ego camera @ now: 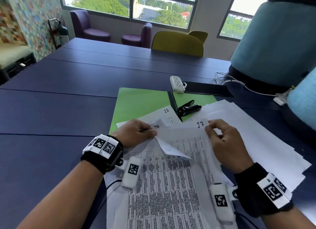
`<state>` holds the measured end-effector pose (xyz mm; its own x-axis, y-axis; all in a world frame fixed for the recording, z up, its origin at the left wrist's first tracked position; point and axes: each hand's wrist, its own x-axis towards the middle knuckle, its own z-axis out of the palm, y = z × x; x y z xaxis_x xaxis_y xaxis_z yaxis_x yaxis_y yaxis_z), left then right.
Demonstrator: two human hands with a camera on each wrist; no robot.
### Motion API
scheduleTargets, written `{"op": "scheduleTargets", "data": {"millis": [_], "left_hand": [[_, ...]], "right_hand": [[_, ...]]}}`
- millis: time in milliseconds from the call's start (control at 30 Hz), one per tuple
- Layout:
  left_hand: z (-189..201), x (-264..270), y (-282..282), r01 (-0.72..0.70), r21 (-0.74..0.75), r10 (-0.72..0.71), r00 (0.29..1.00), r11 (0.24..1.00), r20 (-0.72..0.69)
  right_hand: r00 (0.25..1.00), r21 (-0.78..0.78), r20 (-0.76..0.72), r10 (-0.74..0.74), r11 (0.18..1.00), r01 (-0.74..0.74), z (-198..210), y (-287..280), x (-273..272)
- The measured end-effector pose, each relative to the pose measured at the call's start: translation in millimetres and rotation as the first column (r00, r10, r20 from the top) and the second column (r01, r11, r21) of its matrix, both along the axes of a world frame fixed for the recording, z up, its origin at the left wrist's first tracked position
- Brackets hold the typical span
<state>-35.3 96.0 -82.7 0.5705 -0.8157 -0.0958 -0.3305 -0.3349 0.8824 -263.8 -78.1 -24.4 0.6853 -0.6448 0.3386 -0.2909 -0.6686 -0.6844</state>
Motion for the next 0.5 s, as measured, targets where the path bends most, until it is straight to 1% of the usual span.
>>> {"op": "scheduleTargets", "data": {"millis": [67,100,133,200,233,267,333,367,400,433,467,500], "left_hand": [[-1.1,-0.6,-0.4,-0.002,-0.017,0.001,0.999,1.0,-0.037],[-0.6,-1.0,-0.6,-0.002,-0.015,0.001,1.0,1.0,-0.023],[-0.4,-1.2,-0.4,-0.003,-0.01,0.003,1.0,1.0,-0.004],[1.0,-1.9,-0.3,-0.012,0.002,0.012,1.0,1.0,0.02],[1.5,-2.1,-0.3,-0.015,0.008,0.015,0.999,1.0,0.035],[2.5,-2.6,-0.3,-0.015,0.012,0.014,0.998,1.0,0.056],[4.2,-3.8,0.4,-0.016,0.016,0.015,0.995,1.0,0.094],[4.3,-4.6,0.9,-0.021,0.017,0.019,0.994,1.0,0.104],[4.2,-5.1,1.5,-0.027,0.016,0.025,0.994,0.999,0.11],[3.8,-5.1,1.7,-0.032,0.014,0.031,0.993,0.999,0.111],[3.4,-4.8,1.5,-0.036,0.012,0.035,0.994,0.999,0.104],[3.5,-4.8,1.2,-0.039,0.014,0.037,0.995,0.999,0.097]], "right_hand": [[0.992,0.017,0.089,-0.087,0.996,0.086,4.9,-1.1,-3.6],[0.988,0.023,0.105,-0.11,0.994,0.108,7.8,-1.5,-5.9],[0.992,0.043,0.072,-0.103,0.994,0.1,9.6,-2.1,-8.5],[0.994,0.164,-0.106,0.0,0.986,0.017,9.8,-2.7,-13.6],[0.989,0.209,-0.15,0.02,0.978,0.012,7.8,-5.2,-17.1],[0.992,0.23,-0.122,-0.026,0.972,0.054,7.2,-8.5,-19.7],[0.985,0.262,0.021,-0.173,0.951,0.162,8.5,-14.6,-24.9],[0.982,0.283,0.027,-0.187,0.944,0.172,8.6,-16.8,-28.1],[0.99,0.302,-0.045,-0.136,0.942,0.143,9.3,-17.2,-31.0],[0.984,0.324,-0.176,-0.037,0.942,0.093,10.1,-16.0,-34.7],[0.945,0.332,-0.322,0.065,0.942,0.048,8.5,-17.8,-39.7],[0.89,0.312,-0.442,0.113,0.95,0.034,5.9,-23.6,-45.5]]}}
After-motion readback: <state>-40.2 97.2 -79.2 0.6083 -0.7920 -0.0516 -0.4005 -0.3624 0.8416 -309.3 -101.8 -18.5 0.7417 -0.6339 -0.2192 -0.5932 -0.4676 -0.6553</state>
